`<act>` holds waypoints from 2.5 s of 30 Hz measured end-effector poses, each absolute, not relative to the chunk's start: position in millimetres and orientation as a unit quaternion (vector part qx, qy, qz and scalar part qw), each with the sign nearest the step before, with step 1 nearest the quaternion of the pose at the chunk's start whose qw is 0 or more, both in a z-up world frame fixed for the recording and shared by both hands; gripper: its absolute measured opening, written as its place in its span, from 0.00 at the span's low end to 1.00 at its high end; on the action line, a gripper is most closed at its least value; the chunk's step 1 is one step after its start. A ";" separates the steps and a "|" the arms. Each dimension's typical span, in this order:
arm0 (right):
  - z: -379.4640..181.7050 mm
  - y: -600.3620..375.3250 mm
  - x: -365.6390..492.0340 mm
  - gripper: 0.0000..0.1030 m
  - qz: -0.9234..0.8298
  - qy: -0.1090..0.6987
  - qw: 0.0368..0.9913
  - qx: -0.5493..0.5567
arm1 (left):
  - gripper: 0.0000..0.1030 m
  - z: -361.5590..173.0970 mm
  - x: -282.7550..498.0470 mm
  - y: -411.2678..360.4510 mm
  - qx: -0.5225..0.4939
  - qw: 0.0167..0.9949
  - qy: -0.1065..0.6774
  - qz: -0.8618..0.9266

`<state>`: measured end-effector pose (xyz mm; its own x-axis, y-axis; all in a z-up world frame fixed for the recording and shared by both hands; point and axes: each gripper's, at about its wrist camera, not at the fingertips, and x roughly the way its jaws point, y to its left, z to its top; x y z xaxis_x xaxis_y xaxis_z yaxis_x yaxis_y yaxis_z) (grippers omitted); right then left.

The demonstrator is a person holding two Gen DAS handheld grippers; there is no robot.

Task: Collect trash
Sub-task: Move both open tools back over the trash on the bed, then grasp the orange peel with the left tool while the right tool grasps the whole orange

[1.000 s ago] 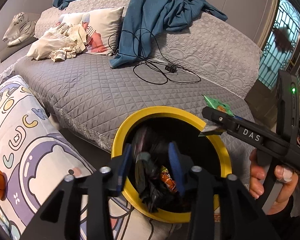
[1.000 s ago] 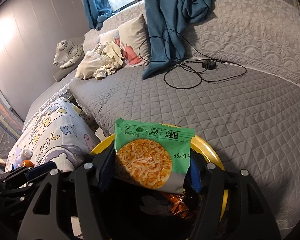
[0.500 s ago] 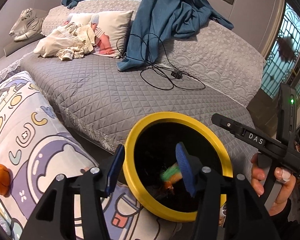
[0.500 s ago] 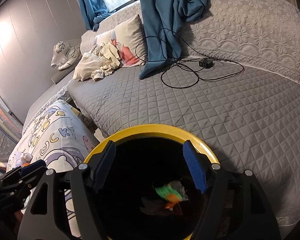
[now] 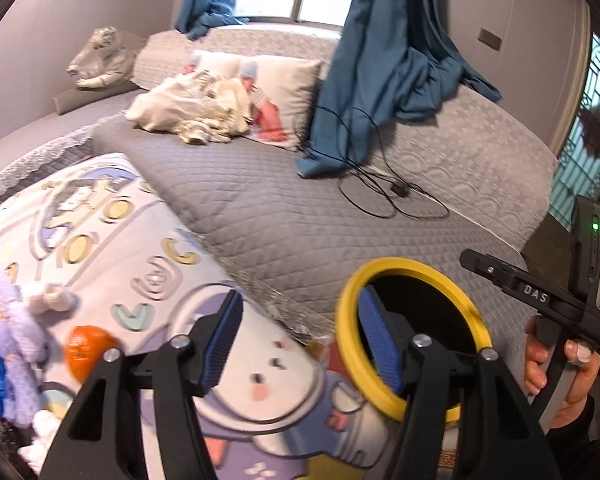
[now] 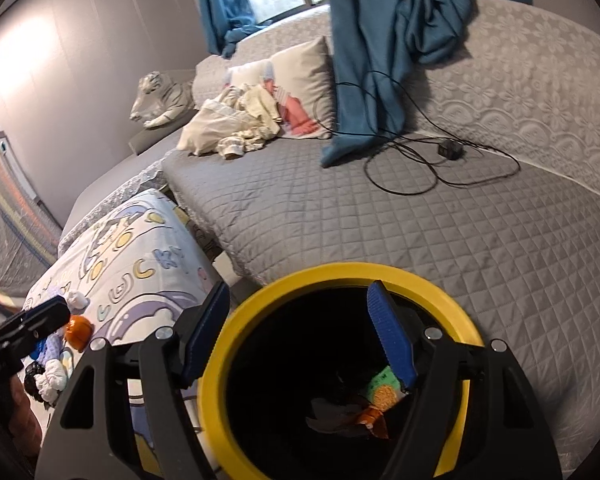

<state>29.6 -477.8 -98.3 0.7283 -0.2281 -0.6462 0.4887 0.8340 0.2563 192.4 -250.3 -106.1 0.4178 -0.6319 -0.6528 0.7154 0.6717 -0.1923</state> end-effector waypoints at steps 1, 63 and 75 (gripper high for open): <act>-96.2 -472.9 32.8 0.69 -0.192 0.311 0.908 0.207 | 0.61 -103.4 194.7 -242.1 0.055 0.844 0.358 -0.396; -150.7 -179.5 244.1 0.72 0.058 0.434 0.897 0.058 | 0.73 -182.2 232.5 110.6 -0.022 0.901 0.410 -0.142; -168.9 -177.8 258.1 0.60 0.049 0.451 0.889 0.060 | 0.57 -192.4 249.3 88.2 -0.005 0.891 0.428 -0.152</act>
